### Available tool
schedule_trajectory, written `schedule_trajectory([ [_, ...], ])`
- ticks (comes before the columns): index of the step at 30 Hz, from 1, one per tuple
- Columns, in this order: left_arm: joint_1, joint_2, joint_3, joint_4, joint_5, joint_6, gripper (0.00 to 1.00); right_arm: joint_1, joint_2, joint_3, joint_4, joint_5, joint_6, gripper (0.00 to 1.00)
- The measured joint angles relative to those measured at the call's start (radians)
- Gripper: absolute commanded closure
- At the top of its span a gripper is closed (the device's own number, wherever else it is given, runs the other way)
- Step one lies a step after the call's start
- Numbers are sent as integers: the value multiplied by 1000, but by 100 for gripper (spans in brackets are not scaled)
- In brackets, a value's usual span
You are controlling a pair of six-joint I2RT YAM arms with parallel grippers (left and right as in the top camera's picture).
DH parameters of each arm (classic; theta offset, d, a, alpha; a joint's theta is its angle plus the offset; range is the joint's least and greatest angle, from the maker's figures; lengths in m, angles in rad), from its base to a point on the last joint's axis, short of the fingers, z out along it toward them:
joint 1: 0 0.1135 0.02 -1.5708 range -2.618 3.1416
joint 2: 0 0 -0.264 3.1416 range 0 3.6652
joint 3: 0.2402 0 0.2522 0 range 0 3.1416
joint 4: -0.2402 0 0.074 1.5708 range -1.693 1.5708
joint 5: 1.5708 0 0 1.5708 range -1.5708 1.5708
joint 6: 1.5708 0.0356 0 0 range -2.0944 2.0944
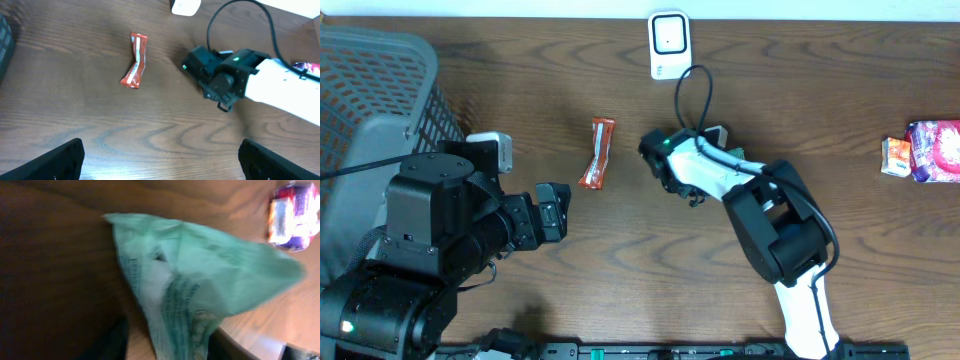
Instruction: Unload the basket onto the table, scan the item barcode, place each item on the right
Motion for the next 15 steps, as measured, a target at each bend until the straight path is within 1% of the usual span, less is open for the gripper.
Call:
schedule_trajectory([
  [3,0,0,0,0,0,0,2,23,-2,17,-34,-31,-3,52],
  [5,0,0,0,0,0,0,2,32,-2,47,-54,-84,-3,44],
  [6,0,0,0,0,0,0,2,34,-2,69,-69,-113,-3,39],
  [8,0,0,0,0,0,0,2,33,-2,126,-84,-193,-15,34],
  [9,0,0,0,1,0,0,2,31,-3,151,-87,-223,-27,30],
  [10,0,0,0,1,0,0,2,26,-3,204,-97,-286,-67,29],
  [13,0,0,0,0,0,0,2,8,-11,287,-135,-372,-119,24],
  [15,0,0,0,1,0,0,2,-15,-20,356,-181,-432,-164,24],
])
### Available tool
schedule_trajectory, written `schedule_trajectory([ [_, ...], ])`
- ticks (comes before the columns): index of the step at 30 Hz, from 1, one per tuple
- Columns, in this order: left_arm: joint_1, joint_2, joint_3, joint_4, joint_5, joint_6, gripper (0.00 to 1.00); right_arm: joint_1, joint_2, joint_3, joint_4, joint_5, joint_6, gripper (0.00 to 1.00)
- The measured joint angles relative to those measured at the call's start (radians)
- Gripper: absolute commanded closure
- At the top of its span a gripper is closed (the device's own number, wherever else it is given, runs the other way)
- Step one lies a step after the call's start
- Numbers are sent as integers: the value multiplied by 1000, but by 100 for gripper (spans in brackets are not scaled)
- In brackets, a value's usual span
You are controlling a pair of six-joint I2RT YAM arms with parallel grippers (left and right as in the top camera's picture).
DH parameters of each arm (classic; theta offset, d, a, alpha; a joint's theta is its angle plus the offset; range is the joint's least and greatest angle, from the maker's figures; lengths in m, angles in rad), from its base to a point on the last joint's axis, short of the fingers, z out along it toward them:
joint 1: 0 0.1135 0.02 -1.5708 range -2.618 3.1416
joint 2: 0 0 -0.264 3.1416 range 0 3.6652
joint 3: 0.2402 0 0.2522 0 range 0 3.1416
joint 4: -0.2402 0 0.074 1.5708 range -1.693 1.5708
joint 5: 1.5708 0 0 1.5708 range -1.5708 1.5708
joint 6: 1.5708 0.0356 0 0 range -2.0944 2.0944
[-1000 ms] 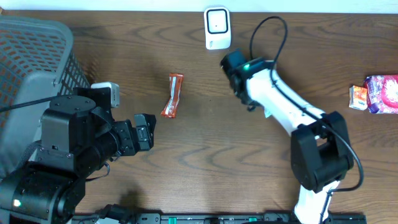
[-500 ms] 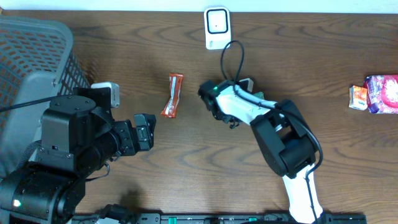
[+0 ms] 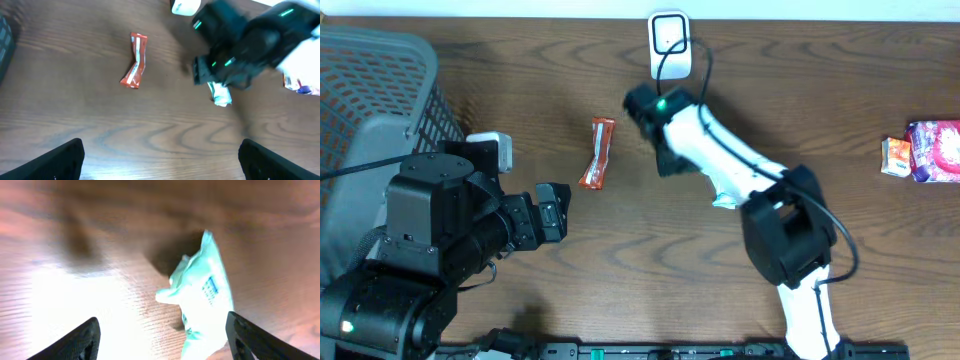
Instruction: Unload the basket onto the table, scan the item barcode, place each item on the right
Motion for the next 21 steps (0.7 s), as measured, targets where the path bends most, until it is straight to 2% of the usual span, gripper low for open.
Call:
schedule_trajectory([
  [3,0,0,0,0,0,0,2,-66,-21,108,-110,-102,-124,27],
  [7,0,0,0,0,0,0,2,-164,-40,139,-203,-175,-288,28],
  [10,0,0,0,0,0,0,2,-229,-40,120,-235,-227,-401,20],
  [13,0,0,0,0,0,0,2,-276,-40,72,-247,-291,-497,17],
  [17,0,0,0,-1,0,0,2,-298,-40,-19,-181,-354,-583,12],
  [18,0,0,0,-1,0,0,2,-298,-40,-43,-158,-365,-595,15],
  [20,0,0,0,-1,0,0,2,-298,-40,-95,-107,-381,-614,32],
  [21,0,0,0,-1,0,0,2,-298,-40,-121,-81,-386,-620,37],
])
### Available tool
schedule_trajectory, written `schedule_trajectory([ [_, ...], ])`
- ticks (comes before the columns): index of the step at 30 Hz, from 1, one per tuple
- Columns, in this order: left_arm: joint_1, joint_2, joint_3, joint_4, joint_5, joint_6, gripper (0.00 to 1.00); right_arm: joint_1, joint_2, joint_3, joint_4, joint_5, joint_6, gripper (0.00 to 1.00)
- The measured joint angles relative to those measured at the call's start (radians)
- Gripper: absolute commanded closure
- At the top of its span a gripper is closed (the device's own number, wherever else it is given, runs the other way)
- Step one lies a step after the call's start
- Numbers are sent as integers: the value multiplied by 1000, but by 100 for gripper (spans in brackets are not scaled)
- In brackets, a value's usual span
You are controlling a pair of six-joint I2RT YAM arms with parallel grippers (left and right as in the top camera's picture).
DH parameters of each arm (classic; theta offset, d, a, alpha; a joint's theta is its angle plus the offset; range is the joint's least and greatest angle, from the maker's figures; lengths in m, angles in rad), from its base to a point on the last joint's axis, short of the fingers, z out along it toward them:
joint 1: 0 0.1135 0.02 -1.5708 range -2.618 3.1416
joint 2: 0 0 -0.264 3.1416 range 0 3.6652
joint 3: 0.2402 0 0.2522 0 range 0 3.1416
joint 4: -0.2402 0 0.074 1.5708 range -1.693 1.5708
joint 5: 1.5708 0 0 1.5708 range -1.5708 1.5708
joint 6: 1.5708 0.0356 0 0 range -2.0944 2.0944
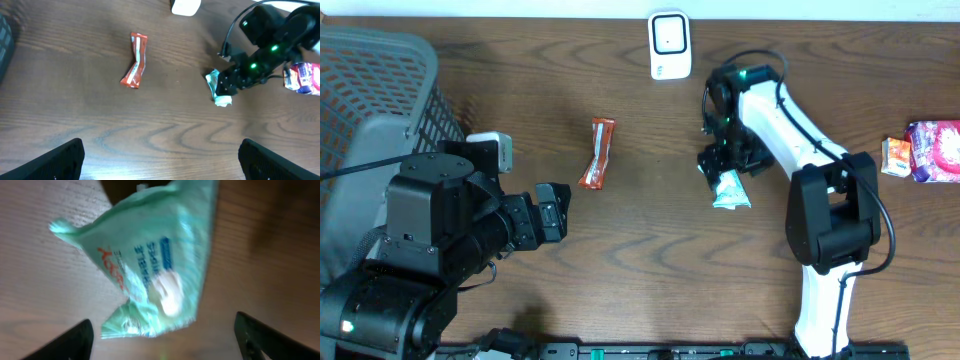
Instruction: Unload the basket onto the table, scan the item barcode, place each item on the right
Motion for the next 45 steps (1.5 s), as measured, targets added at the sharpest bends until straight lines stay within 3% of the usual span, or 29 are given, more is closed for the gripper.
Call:
schedule_trajectory([
  [4,0,0,0,0,0,0,2,3,0,-100,103,-14,-19,52],
  [7,0,0,0,1,0,0,2,10,0,-148,144,-26,-23,79],
  [11,0,0,0,1,0,0,2,28,-4,-155,152,-50,-23,98],
  [15,0,0,0,1,0,0,2,44,-6,-133,179,-69,36,99],
  [19,0,0,0,0,0,0,2,66,-4,-1,236,-90,124,99],
  [25,0,0,0,1,0,0,2,73,-4,212,501,-99,270,99],
  [33,0,0,0,1,0,0,2,73,-1,227,798,29,442,99],
  [40,0,0,0,1,0,0,2,77,46,227,1016,92,479,98],
  [45,0,0,0,1,0,0,2,81,123,227,1073,118,493,98],
])
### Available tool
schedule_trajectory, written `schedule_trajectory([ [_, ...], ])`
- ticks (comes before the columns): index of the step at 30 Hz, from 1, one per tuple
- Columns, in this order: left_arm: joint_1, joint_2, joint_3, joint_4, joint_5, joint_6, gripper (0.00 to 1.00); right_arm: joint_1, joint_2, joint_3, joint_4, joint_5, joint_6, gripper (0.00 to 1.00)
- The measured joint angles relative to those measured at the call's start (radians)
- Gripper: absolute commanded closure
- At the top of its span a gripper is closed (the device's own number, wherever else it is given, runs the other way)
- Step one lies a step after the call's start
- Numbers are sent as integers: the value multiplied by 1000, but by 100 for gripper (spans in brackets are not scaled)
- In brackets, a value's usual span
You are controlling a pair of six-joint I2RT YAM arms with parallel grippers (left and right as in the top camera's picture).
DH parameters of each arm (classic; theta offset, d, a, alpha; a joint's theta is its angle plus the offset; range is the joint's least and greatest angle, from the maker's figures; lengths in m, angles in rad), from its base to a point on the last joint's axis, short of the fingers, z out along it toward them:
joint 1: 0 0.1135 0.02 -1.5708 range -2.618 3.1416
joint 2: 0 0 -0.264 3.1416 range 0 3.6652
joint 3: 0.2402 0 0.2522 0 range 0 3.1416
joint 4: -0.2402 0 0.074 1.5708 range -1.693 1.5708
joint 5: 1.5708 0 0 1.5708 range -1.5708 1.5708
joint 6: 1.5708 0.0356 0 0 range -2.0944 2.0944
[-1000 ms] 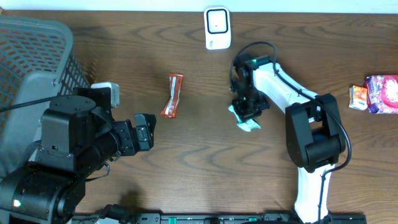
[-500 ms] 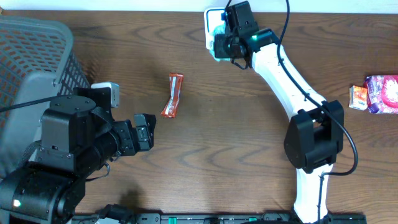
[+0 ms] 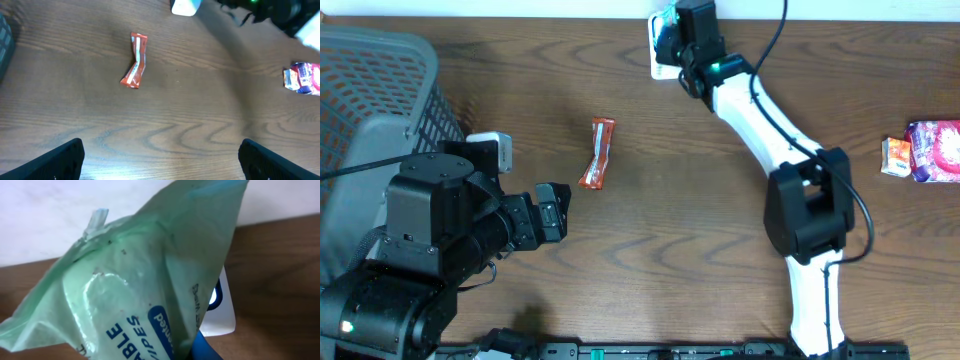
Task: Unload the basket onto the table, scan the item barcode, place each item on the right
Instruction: 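Hold the green tissue pack up to the white scanner, then carry the green tissue pack to the right table edge and release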
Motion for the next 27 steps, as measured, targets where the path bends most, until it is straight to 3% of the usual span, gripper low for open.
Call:
schedule_trajectory([
  [6,0,0,0,0,0,0,2,-11,24,-1,-32,52,5,99],
  [11,0,0,0,0,0,0,2,-68,-20,-1,-155,62,5,99],
  [19,0,0,0,0,0,0,2,-341,-170,5,-520,142,-93,99],
  [27,0,0,0,0,0,0,2,-552,-152,-3,-777,164,-288,99],
])
